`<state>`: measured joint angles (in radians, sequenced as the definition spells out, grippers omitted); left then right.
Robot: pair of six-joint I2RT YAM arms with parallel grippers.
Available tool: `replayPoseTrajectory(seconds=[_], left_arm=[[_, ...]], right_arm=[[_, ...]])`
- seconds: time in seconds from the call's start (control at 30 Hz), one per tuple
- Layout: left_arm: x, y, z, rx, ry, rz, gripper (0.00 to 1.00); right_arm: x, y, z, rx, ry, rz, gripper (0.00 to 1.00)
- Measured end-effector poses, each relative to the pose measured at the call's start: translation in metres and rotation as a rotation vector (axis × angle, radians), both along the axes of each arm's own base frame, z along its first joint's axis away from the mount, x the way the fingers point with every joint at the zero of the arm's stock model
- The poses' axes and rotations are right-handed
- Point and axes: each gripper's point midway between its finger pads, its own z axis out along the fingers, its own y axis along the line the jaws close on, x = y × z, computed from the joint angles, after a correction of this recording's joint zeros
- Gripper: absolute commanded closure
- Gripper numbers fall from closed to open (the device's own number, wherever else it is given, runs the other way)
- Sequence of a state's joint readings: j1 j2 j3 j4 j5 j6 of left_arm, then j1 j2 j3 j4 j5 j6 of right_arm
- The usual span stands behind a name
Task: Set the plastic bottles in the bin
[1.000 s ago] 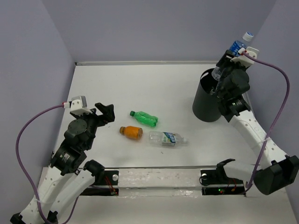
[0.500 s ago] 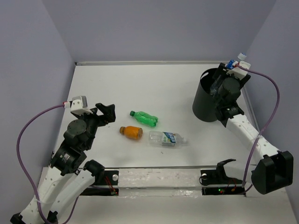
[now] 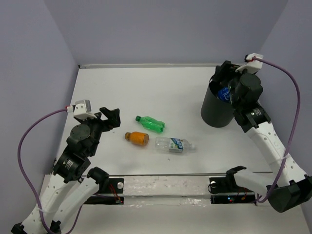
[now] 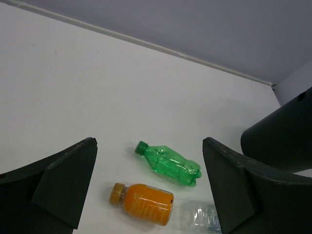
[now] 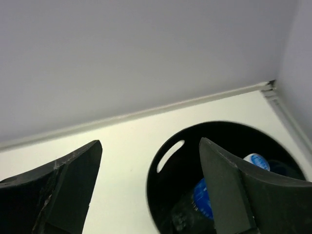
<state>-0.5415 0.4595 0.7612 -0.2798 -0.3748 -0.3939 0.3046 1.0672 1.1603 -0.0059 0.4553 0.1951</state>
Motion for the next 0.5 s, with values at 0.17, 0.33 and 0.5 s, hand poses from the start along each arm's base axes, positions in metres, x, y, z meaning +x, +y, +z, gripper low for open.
replayPoseTrajectory(seconds=[0.17,0.33,0.5], left_arm=[[0.001,0.0,-0.001,0.003,0.004,0.004,0.01],[0.001,0.001,-0.001,0.004,0.004,0.01,0.01],[0.001,0.003,-0.001,0.005,0.003,0.018,0.01]], right_arm=[[-0.013,0.115,-0.054,-0.085,0.181,0.44,0.07],[-0.068,0.234,-0.168,-0.293,0.502,0.88,0.0],[-0.124,0.248,-0.267,-0.463,0.801,1.075,0.0]])
